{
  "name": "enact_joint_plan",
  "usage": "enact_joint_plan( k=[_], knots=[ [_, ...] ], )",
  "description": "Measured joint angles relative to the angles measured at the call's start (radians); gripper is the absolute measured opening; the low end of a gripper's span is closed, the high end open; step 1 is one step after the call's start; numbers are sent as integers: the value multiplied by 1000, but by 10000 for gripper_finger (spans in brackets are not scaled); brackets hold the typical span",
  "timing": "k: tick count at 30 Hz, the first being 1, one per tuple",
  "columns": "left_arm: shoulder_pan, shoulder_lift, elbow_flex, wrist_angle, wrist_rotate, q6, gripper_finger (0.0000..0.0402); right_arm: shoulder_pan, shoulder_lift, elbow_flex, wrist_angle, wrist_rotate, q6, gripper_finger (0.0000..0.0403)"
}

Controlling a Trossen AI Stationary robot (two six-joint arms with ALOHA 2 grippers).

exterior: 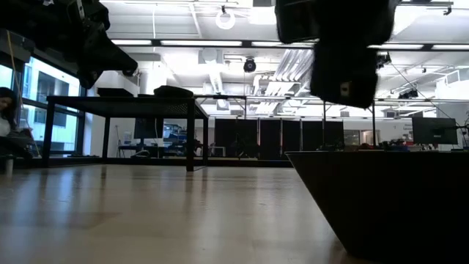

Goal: Pick & Place Mini shaped plates
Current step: Stack the black distorted square plate on the other black distorted square plate on the shelf

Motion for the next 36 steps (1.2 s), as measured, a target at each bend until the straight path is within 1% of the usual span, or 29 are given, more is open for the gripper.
enact_joint_plan(
  k=[2,4,6,9,11,13,15,17,19,22,24,26,28,33,34,36],
  knots=[
    [0,0,0,-1,1,0,0,-25,-7,0,-9,-26,2,7],
    [0,0,0,-1,10,0,0,-14,-8,0,-14,-42,-1,22],
    [0,0,0,-2,21,-1,0,23,-9,0,-13,-48,-1,45],
    [0,0,0,-6,22,-1,0,81,-5,0,-13,-49,16,93],
    [0,0,0,-6,21,-1,0,114,-2,0,-29,-23,37,128],
    [0,0,0,-12,19,-1,0,134,12,0,-54,26,69,163],
    [0,0,0,-32,16,-1,0,145,32,-1,-77,56,80,189],
    [0,0,0,-47,7,-1,0,146,57,-1,-68,71,81,203],
    [0,0,0,-53,4,-1,0,146,84,-1,-51,71,74,206],
    [0,0,0,-50,4,-2,0,145,128,-1,-16,56,61,196],
    [0,0,0,-50,4,-4,0,145,146,-1,0,50,57,179],
    [0,0,0,-51,4,-14,0,145,152,-1,6,53,56,154],
    [0,0,0,-52,4,-26,0,145,154,-1,15,53,53,120],
    [0,0,0,-50,4,-27,0,143,155,-1,46,52,47,18],
    [0,0,0,-51,4,-27,0,142,155,-1,48,50,47,10],
    [0,0,0,-51,4,-27,0,141,154,-1,56,48,55,13]
  ],
)
